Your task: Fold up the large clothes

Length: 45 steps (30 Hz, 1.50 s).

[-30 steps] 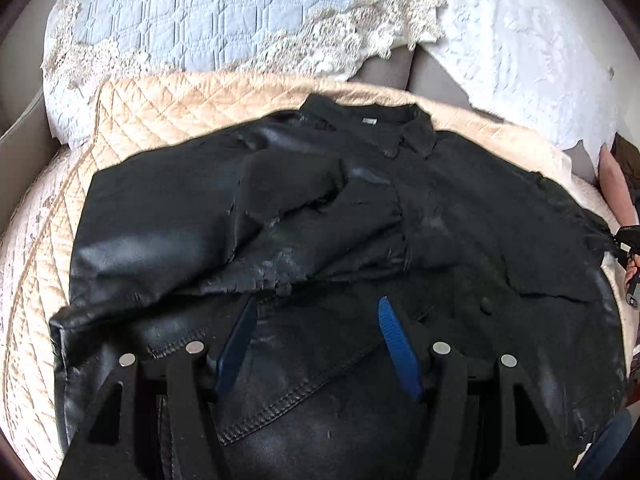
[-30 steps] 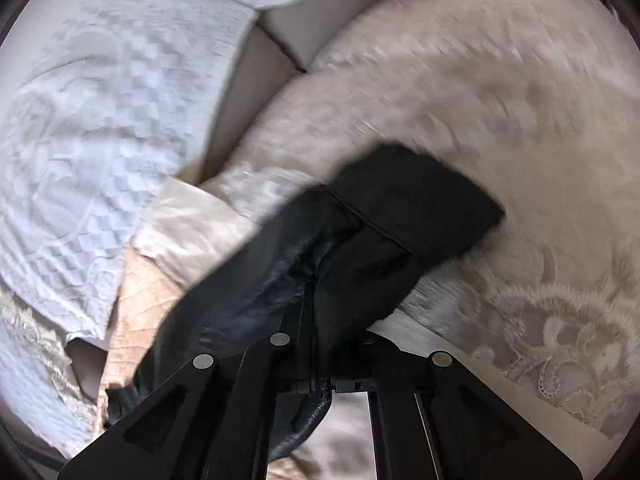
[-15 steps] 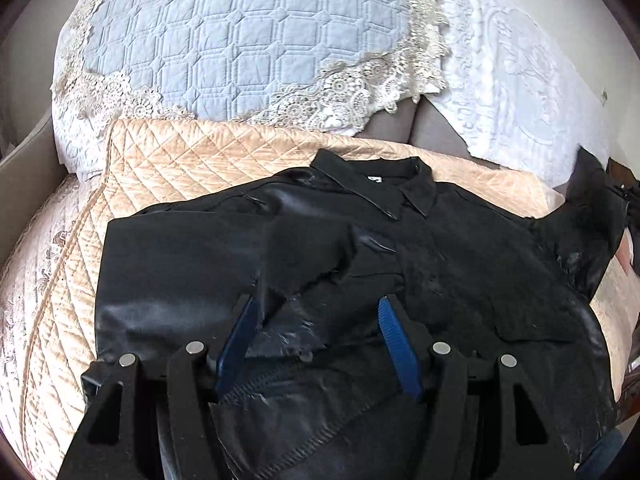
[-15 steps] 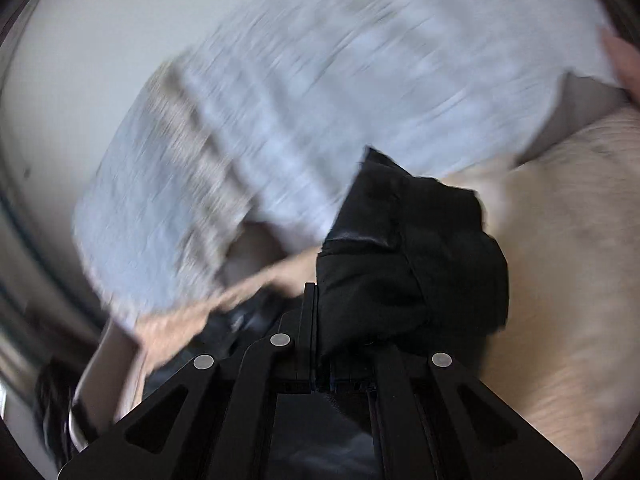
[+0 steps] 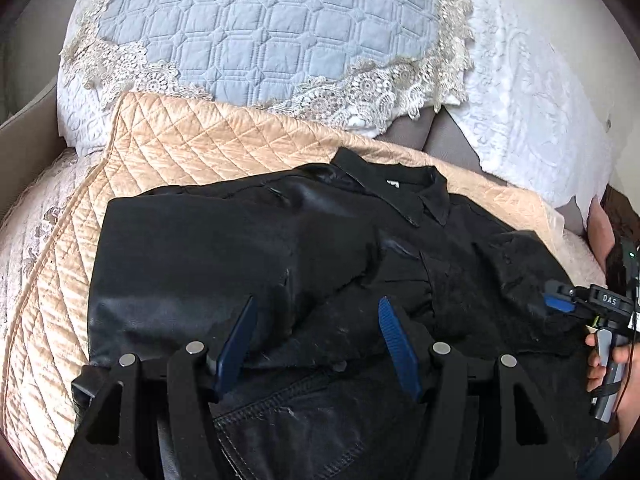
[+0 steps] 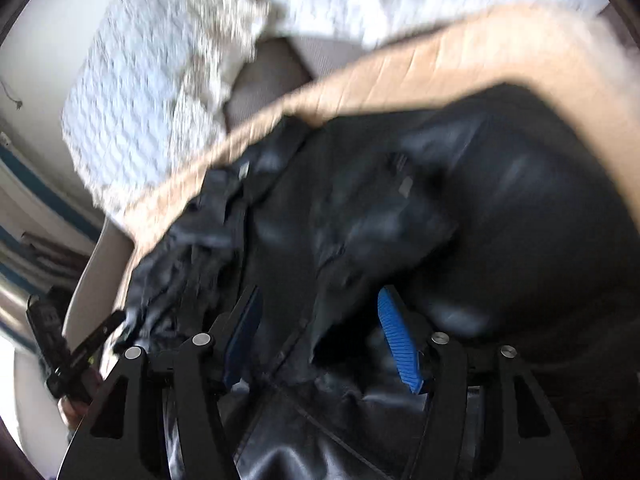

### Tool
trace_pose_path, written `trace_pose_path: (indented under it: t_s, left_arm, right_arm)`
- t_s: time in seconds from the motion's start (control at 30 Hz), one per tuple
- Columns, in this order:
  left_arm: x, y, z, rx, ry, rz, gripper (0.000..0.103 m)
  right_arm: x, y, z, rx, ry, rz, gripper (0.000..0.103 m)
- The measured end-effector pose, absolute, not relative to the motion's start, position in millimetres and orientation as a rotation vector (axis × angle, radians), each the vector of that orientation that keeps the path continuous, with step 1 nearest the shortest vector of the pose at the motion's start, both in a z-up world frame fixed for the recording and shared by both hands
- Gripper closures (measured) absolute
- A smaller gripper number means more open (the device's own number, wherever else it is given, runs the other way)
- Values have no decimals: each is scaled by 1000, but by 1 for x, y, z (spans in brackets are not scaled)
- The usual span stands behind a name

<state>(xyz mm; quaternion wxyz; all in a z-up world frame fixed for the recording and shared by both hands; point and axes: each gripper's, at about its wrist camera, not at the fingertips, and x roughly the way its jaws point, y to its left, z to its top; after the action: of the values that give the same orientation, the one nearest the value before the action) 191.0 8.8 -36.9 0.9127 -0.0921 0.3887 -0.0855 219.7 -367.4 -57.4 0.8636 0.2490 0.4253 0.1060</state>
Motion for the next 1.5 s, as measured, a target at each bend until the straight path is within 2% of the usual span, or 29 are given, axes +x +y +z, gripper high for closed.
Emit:
trace_pose_path:
  t_s: [0.07,0.2,0.37,0.47,0.6,0.73,0.8,0.9,1.07,1.2,1.33,1.4,1.5]
  left_arm:
    - [193,12,-37,-207,806,-174,38]
    - [192,16,-37,-227,812,-179,38]
    - [192,23,-39,-240,817,-165,38]
    - [195,29,-40,-261,825,-151,38]
    - [196,38,-42,-271,829,-118,38]
    - [196,47,-46,-265,851,-76,38]
    - [197,51,-51,-275,867,-61,38]
    - [204,51,-59,-281,901,-64,38]
    - [219,39,-67,-228,930,-95,32]
    - [216,38,-62,-225,928,-97,32]
    - [193,46,-42,-199,850,-92,32]
    - [188,51,-42,-155,832,-49,32]
    - [197,65,-61,-175,896,7,32]
  right_arm:
    - [222,-374,-55,561,872,195,40]
    - [255,-384,-85,665,985,71,40]
    - [272,-357,-69,772,913,222,40]
    - [274,-305,-35,705,855,495,40]
    - [266,-287,-16,624,794,551,40]
    - [254,-303,-34,522,865,337,41]
    - [255,-305,-52,471,941,272,50]
    - [255,-303,-81,443,1025,266,53]
    - [267,-281,-82,382,1028,296,51]
    - [243,-298,-54,403,964,326,51]
    - [203,-340,-24,347,866,252,51]
    - [184,-375,-22,323,846,158,51]
    - [169,-432,-41,329,856,-38,51]
